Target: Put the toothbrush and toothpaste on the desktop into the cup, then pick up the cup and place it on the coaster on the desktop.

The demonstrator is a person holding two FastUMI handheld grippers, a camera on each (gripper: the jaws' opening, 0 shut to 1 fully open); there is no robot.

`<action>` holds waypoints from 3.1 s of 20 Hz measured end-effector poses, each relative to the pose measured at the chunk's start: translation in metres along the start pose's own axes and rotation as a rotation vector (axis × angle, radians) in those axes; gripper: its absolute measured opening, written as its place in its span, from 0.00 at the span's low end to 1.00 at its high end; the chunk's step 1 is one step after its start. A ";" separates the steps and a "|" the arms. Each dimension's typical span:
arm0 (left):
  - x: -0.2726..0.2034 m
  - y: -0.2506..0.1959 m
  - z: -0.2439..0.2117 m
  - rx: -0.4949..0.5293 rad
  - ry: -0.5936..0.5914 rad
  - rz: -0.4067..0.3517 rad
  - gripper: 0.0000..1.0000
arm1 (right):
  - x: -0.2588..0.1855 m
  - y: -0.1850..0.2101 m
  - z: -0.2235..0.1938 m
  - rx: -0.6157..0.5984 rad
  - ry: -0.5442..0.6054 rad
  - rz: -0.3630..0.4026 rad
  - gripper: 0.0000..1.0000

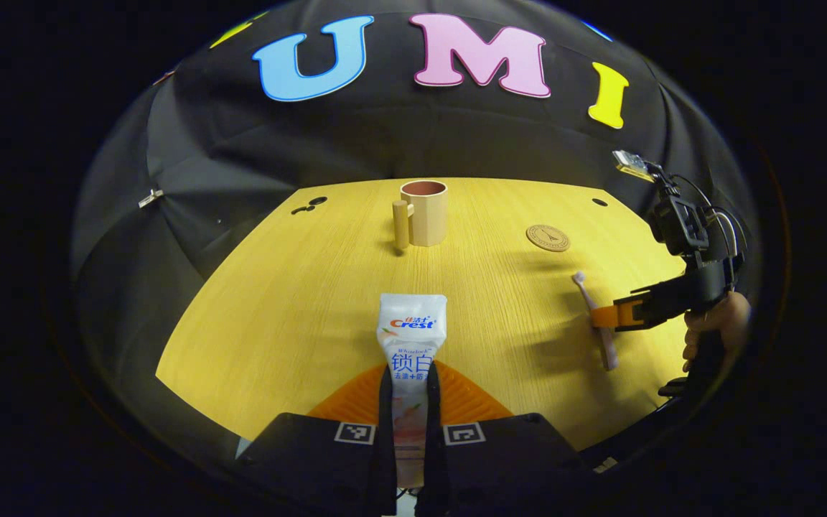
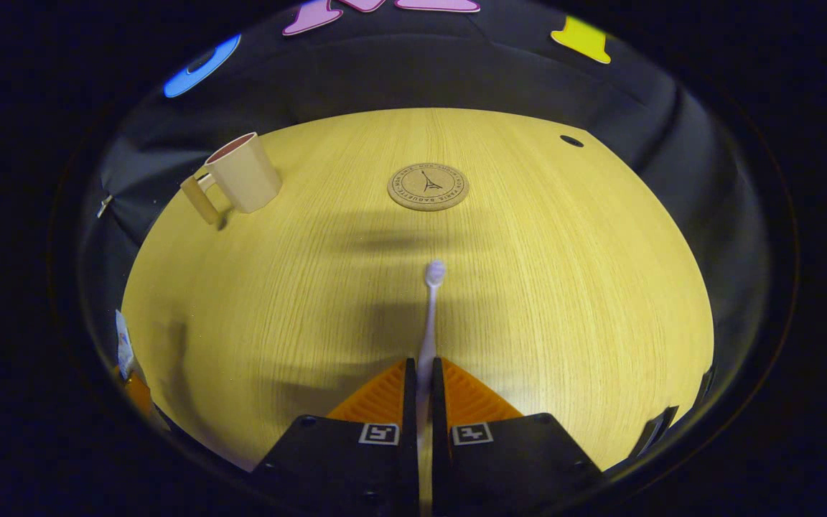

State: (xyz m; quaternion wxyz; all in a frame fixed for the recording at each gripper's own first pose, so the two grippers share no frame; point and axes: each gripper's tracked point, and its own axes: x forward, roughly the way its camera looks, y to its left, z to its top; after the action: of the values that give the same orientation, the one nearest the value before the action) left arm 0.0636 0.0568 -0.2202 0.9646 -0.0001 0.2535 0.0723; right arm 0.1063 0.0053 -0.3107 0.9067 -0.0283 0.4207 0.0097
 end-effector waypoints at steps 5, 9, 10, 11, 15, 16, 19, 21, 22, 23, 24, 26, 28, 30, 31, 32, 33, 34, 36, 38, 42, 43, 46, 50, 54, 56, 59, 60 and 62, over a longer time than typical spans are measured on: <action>0.003 0.002 -0.008 -0.026 0.025 0.017 0.20 | -0.001 0.001 -0.001 -0.097 0.008 0.102 0.06; 0.006 0.006 -0.003 -0.045 0.024 0.021 0.20 | -0.009 -0.004 -0.001 -0.162 -0.006 0.137 0.06; 0.007 0.008 0.001 -0.049 0.017 0.022 0.20 | -0.011 -0.006 0.003 -0.160 -0.019 0.146 0.06; 0.007 0.011 0.008 -0.056 0.009 0.021 0.20 | -0.015 -0.011 0.007 -0.158 -0.033 0.149 0.06; 0.012 0.017 0.046 -0.080 -0.048 0.019 0.20 | -0.029 -0.031 0.026 -0.143 -0.078 0.151 0.06; 0.012 0.018 0.057 -0.086 -0.065 0.020 0.20 | -0.032 -0.035 0.029 -0.148 -0.086 0.153 0.06; 0.016 0.014 0.092 -0.112 -0.116 0.009 0.20 | -0.040 -0.043 0.036 -0.154 -0.094 0.181 0.06; 0.021 0.010 0.116 -0.116 -0.151 0.000 0.20 | -0.045 -0.048 0.042 -0.144 -0.112 0.191 0.06; 0.024 0.008 0.129 -0.113 -0.172 -0.005 0.20 | -0.049 -0.049 0.045 -0.137 -0.119 0.198 0.06; 0.027 0.005 0.143 -0.111 -0.194 -0.011 0.20 | -0.050 -0.051 0.049 -0.131 -0.127 0.204 0.06; 0.031 0.002 0.159 -0.108 -0.218 -0.016 0.20 | -0.053 -0.051 0.053 -0.127 -0.135 0.211 0.06; 0.038 -0.003 0.192 -0.111 -0.272 -0.023 0.20 | -0.057 -0.052 0.062 -0.120 -0.150 0.225 0.06; 0.047 -0.009 0.227 -0.126 -0.330 -0.037 0.20 | -0.059 -0.053 0.072 -0.114 -0.165 0.238 0.06; 0.056 -0.011 0.261 -0.132 -0.386 -0.042 0.20 | -0.059 -0.055 0.080 -0.114 -0.179 0.240 0.06; 0.061 -0.012 0.277 -0.135 -0.413 -0.046 0.20 | -0.057 -0.057 0.083 -0.110 -0.186 0.242 0.06; 0.066 -0.014 0.291 -0.139 -0.437 -0.053 0.20 | -0.055 -0.060 0.084 -0.107 -0.187 0.237 0.06; 0.073 -0.015 0.305 -0.143 -0.458 -0.059 0.20 | -0.052 -0.065 0.083 -0.108 -0.178 0.229 0.06; 0.080 -0.016 0.315 -0.148 -0.473 -0.061 0.20 | -0.048 -0.067 0.081 -0.105 -0.167 0.225 0.06; 0.097 -0.017 0.333 -0.153 -0.499 -0.066 0.20 | -0.044 -0.070 0.081 -0.103 -0.157 0.223 0.06; 0.117 -0.018 0.343 -0.165 -0.517 -0.071 0.20 | -0.039 -0.074 0.079 -0.108 -0.143 0.219 0.06; 0.156 -0.019 0.349 -0.229 -0.538 -0.092 0.20 | -0.028 -0.075 0.077 -0.110 -0.109 0.221 0.06; 0.165 -0.018 0.349 -0.261 -0.544 -0.098 0.20 | -0.026 -0.074 0.077 -0.115 -0.105 0.225 0.06; 0.193 -0.014 0.350 -0.314 -0.563 -0.094 0.20 | -0.020 -0.070 0.080 -0.134 -0.095 0.238 0.06; 0.220 -0.012 0.340 -0.317 -0.559 -0.085 0.20 | -0.017 -0.066 0.081 -0.137 -0.083 0.246 0.06; 0.235 -0.011 0.319 -0.278 -0.545 -0.070 0.20 | -0.015 -0.065 0.079 -0.146 -0.078 0.249 0.06; 0.239 -0.009 0.311 -0.262 -0.542 -0.060 0.22 | -0.016 -0.063 0.079 -0.148 -0.077 0.250 0.06; 0.244 -0.005 0.296 -0.251 -0.516 -0.048 0.24 | -0.014 -0.055 0.081 -0.145 -0.083 0.262 0.06; 0.242 -0.004 0.294 -0.247 -0.514 -0.047 0.31 | -0.014 -0.052 0.083 -0.144 -0.088 0.266 0.06; 0.236 0.000 0.286 -0.222 -0.502 -0.033 0.33 | -0.016 -0.046 0.089 -0.150 -0.110 0.280 0.06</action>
State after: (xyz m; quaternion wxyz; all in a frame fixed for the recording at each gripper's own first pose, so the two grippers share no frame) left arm 0.4066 0.1001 -0.0859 0.9924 -0.0920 -0.0029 0.0815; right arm 0.1655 -0.0348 -0.2394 0.9134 -0.0365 0.3686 0.1686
